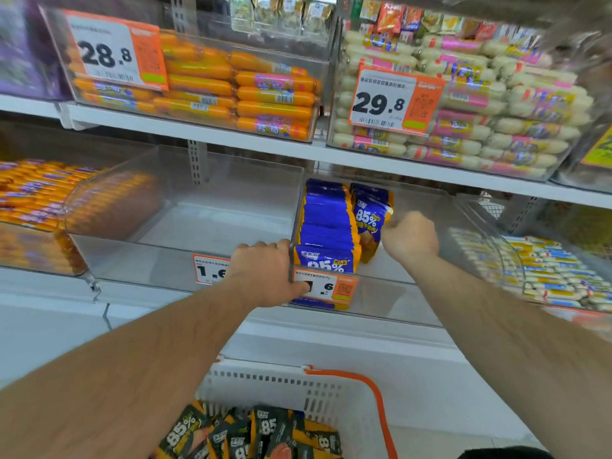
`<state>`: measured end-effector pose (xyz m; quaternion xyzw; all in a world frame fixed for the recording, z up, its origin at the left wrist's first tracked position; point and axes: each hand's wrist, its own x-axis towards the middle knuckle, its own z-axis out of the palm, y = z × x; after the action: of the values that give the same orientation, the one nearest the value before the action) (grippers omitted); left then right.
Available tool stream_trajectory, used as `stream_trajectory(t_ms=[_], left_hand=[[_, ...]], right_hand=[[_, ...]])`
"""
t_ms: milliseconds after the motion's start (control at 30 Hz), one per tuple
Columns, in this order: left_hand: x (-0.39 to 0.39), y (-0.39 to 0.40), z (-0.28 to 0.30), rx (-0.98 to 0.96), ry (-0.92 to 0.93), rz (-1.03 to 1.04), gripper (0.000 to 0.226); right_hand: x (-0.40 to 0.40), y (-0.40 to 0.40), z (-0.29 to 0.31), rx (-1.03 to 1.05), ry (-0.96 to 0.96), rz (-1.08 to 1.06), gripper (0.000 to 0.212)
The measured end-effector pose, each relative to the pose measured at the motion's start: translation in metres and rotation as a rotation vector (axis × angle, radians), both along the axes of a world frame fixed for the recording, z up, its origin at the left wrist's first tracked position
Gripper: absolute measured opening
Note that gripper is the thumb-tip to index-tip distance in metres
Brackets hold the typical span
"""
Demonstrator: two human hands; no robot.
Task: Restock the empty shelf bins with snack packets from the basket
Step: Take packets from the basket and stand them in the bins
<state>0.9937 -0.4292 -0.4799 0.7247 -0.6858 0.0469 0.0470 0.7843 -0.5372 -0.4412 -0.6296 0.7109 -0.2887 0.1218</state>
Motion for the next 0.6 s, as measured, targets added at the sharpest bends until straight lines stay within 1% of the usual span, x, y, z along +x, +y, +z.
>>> stream_trajectory(t_ms=[33,100,167,233,267,300,333,400,433,500,533,600], left_hand=[[0.001,0.002,0.002,0.012,0.031,-0.013,0.072],[0.002,0.009,0.008,-0.05,0.113,-0.058,0.075],[0.005,0.025,0.011,-0.237,0.185,-0.167,0.071],[0.014,0.046,0.01,-0.423,0.165,-0.284,0.062],[0.02,0.057,0.008,-0.459,0.163,-0.319,0.061],[0.028,0.068,0.006,-0.412,0.176,-0.336,0.06],[0.038,0.079,0.003,-0.303,0.199,-0.329,0.055],[0.06,0.099,-0.002,0.021,0.206,-0.246,0.04],[0.071,0.106,-0.007,0.148,0.175,-0.21,0.035],[0.089,0.121,-0.016,0.338,0.11,-0.174,0.031],[0.096,0.128,-0.02,0.409,0.086,-0.167,0.031],[0.106,0.135,-0.03,0.504,0.068,-0.153,0.034]], right_hand=[[0.005,0.012,0.004,-0.096,0.089,0.031,0.015],[0.018,0.037,0.01,-0.3,0.138,0.135,0.018],[0.035,0.059,0.008,-0.48,0.082,0.274,0.018],[0.053,0.081,-0.004,-0.625,-0.008,0.426,0.02],[0.064,0.092,-0.013,-0.666,-0.031,0.494,0.022],[0.074,0.104,-0.026,-0.694,-0.039,0.552,0.023],[0.085,0.116,-0.041,-0.694,-0.039,0.605,0.022],[0.103,0.134,-0.075,-0.631,-0.049,0.681,0.017],[0.111,0.142,-0.093,-0.537,-0.045,0.707,0.015],[0.127,0.159,-0.125,-0.258,-0.026,0.767,0.011],[0.135,0.167,-0.141,-0.127,-0.014,0.789,0.011],[0.151,0.183,-0.166,0.032,0.016,0.817,0.016]])
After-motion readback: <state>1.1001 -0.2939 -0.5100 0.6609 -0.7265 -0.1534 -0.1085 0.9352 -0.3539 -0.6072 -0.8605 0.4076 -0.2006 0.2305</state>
